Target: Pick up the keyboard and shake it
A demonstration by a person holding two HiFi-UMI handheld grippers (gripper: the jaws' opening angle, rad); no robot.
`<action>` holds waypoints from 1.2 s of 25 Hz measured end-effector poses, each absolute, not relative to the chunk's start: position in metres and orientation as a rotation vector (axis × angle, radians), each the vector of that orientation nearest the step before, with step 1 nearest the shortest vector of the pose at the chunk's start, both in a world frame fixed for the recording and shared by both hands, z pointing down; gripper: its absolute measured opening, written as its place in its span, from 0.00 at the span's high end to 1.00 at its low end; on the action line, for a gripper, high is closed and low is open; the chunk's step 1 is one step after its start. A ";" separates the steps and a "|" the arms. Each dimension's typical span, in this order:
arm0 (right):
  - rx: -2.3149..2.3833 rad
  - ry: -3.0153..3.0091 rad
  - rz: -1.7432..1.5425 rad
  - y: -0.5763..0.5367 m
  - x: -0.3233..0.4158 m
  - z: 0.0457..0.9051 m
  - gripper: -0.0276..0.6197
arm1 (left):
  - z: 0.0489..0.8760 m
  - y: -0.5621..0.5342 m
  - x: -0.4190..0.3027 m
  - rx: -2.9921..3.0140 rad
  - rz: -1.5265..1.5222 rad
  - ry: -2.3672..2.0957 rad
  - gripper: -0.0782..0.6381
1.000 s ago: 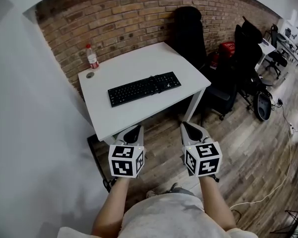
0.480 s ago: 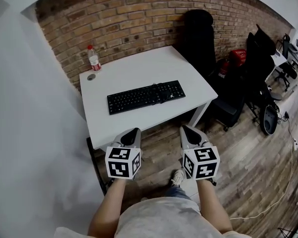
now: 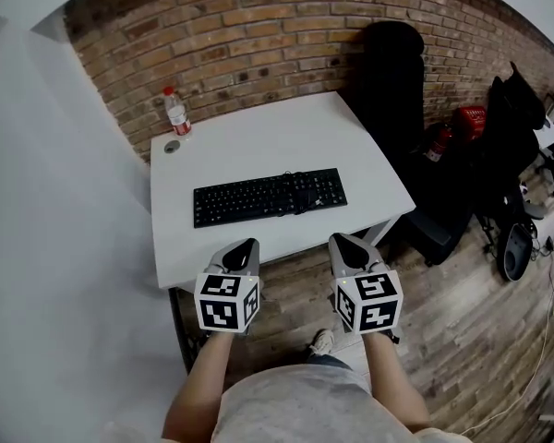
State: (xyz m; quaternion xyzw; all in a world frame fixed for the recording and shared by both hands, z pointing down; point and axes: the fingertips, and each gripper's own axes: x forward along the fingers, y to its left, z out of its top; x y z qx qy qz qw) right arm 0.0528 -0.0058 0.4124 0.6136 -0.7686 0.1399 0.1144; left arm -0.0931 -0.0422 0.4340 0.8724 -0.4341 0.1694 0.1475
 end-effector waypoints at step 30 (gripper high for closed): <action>1.445 -2.421 0.585 -0.113 0.143 0.473 0.92 | 0.483 -0.123 -0.077 2.267 0.467 -1.440 0.80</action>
